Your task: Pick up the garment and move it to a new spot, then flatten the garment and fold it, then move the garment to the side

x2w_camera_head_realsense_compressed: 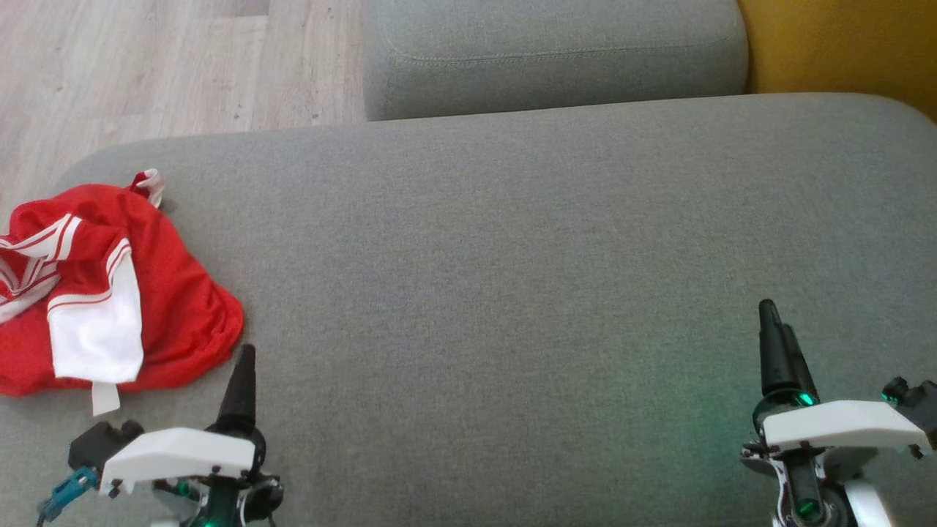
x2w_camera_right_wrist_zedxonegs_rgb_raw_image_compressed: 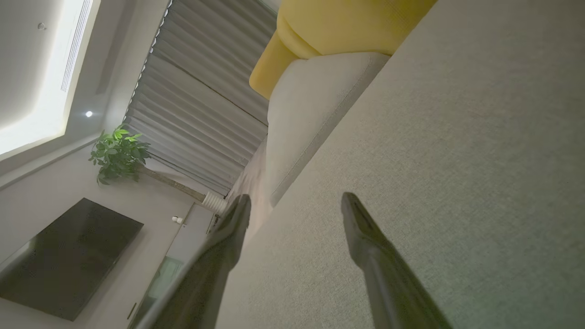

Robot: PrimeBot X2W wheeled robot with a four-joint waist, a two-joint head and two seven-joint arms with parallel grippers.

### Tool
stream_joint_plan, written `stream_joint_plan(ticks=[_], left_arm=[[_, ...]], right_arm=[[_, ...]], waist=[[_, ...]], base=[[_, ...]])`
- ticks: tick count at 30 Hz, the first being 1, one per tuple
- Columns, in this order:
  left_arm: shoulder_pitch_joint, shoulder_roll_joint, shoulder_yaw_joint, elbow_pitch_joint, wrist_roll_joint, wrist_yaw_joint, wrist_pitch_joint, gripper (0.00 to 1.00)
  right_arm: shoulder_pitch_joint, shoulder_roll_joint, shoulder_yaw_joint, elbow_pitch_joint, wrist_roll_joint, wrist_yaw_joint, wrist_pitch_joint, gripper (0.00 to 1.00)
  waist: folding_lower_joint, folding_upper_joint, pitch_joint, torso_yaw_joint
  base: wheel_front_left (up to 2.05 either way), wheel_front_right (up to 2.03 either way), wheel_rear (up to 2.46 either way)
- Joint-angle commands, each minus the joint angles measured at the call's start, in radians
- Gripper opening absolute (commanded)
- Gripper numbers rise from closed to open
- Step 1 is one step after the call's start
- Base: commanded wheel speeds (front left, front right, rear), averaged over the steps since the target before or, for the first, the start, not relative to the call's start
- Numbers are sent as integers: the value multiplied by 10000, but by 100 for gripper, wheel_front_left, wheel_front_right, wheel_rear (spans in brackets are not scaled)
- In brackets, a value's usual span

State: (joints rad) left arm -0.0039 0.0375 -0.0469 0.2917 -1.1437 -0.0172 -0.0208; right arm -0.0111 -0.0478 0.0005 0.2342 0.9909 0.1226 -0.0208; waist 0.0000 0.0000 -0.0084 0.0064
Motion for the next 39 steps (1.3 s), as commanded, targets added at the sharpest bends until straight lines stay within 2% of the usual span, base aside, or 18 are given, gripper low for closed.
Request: stream_joint_plan(ticks=[1,39], left_arm=[[-438,156,101,-376,279,24,-144,100],[-335,156,-309,-438,4984,683,-1226,100]], right_arm=[[-317,-208,171,-447,-348,32,-124,100],[-206,-404,1182,-683,-5192,55,-1216,100]], waist=[[0,0,0,4],[0,0,-10,152]], base=[[0,0,0],[0,0,0]])
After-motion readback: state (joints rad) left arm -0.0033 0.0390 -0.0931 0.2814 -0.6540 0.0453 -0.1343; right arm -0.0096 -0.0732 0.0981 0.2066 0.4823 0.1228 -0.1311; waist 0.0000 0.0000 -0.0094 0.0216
